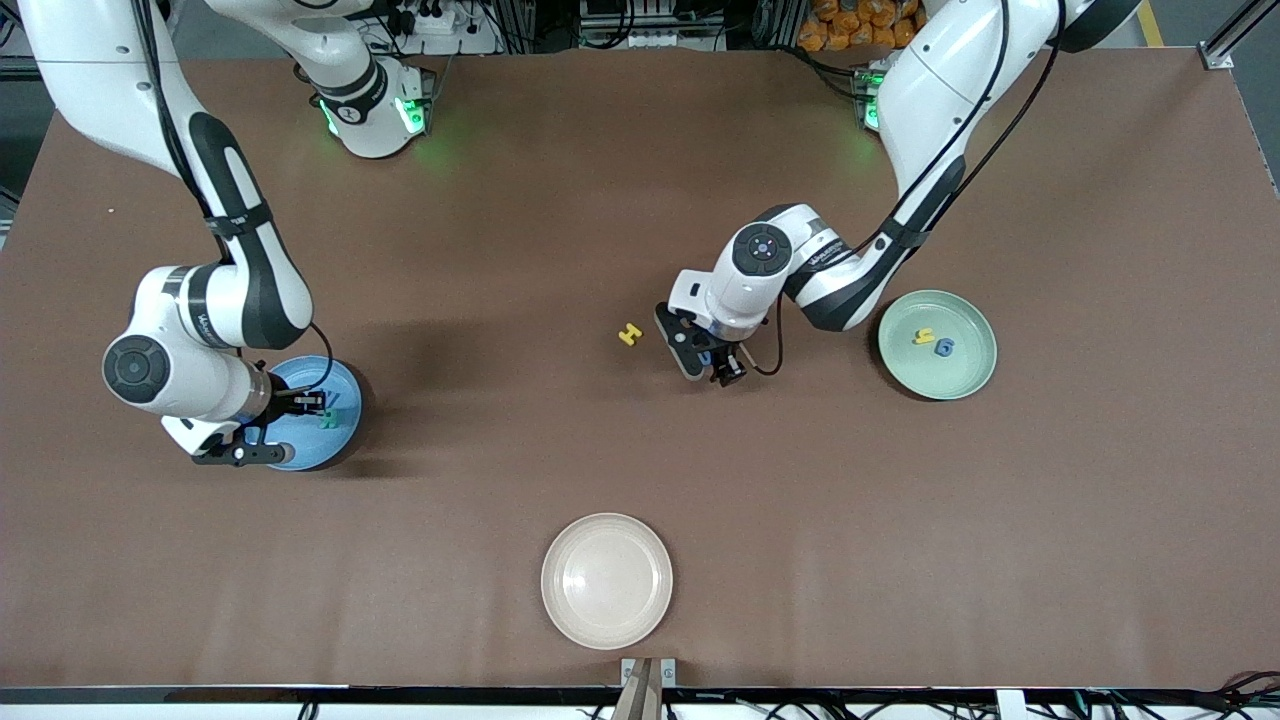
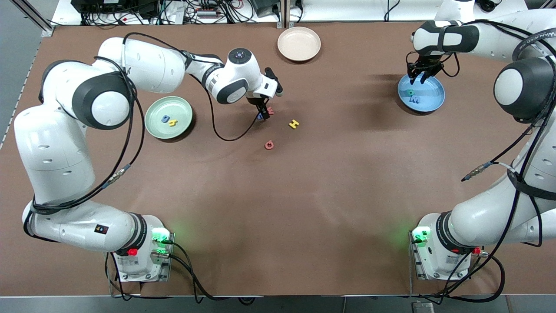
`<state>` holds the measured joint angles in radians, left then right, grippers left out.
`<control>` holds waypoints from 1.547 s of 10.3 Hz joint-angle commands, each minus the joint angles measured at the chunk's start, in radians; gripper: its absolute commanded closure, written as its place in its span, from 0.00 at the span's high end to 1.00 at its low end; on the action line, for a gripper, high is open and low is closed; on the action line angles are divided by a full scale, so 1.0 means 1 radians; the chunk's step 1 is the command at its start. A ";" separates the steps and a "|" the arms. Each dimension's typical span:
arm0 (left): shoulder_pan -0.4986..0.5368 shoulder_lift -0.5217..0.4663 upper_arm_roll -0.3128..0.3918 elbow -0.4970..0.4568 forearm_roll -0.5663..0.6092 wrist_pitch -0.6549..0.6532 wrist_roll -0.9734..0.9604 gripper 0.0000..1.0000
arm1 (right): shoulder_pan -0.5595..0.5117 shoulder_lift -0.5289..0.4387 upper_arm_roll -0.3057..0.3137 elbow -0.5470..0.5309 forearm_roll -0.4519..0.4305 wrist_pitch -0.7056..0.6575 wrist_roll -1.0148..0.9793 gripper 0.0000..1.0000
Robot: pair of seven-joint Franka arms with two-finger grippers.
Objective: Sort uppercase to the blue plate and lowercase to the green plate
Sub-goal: 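Carry the R to the blue plate while the left gripper grasps the blue m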
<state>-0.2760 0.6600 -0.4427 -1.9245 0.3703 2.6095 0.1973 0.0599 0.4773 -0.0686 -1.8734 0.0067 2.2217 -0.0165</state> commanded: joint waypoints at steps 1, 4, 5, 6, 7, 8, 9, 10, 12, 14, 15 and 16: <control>0.003 -0.002 -0.005 -0.030 0.030 0.011 -0.030 0.72 | 0.005 -0.055 -0.002 0.002 0.030 -0.023 0.000 0.79; 0.003 0.001 -0.004 -0.033 0.055 0.009 -0.029 0.41 | 0.034 -0.126 0.001 0.040 0.084 -0.140 0.039 0.77; 0.003 0.001 -0.004 -0.031 0.056 0.009 -0.029 0.33 | 0.043 -0.162 0.003 0.040 0.084 -0.166 0.040 0.77; 0.001 0.001 -0.004 -0.031 0.055 0.007 -0.029 0.21 | 0.057 -0.190 0.006 0.045 0.087 -0.198 0.041 0.73; 0.001 0.001 -0.004 -0.031 0.055 0.007 -0.030 0.14 | 0.081 -0.210 0.007 0.052 0.096 -0.221 0.056 0.68; 0.003 0.000 -0.004 -0.031 0.055 0.006 -0.029 0.08 | 0.112 -0.224 0.010 0.054 0.098 -0.244 0.090 0.61; 0.003 -0.005 -0.004 -0.031 0.055 0.004 -0.025 0.05 | 0.145 -0.229 0.030 0.057 0.098 -0.246 0.148 0.54; 0.008 -0.013 -0.005 -0.031 0.055 -0.009 -0.025 0.01 | 0.184 -0.227 0.056 0.054 0.096 -0.232 0.173 0.48; 0.049 -0.078 -0.007 -0.025 0.047 -0.180 -0.010 0.00 | 0.245 -0.226 0.096 0.056 0.095 -0.218 0.168 0.51; 0.112 -0.153 -0.010 -0.025 0.041 -0.413 0.022 0.00 | 0.294 -0.215 0.167 0.053 0.088 -0.154 0.173 0.53; 0.145 -0.184 -0.007 -0.028 0.042 -0.512 0.087 0.00 | 0.343 -0.204 0.174 0.046 0.087 -0.105 0.173 0.56; 0.179 -0.213 -0.001 -0.030 0.048 -0.593 0.184 0.00 | 0.382 -0.178 0.182 0.049 0.085 -0.074 0.164 0.57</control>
<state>-0.1409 0.5103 -0.4410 -1.9240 0.4004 2.1078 0.2907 0.3969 0.2724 0.1052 -1.8211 0.0943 2.1027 0.1517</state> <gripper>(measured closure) 0.731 0.445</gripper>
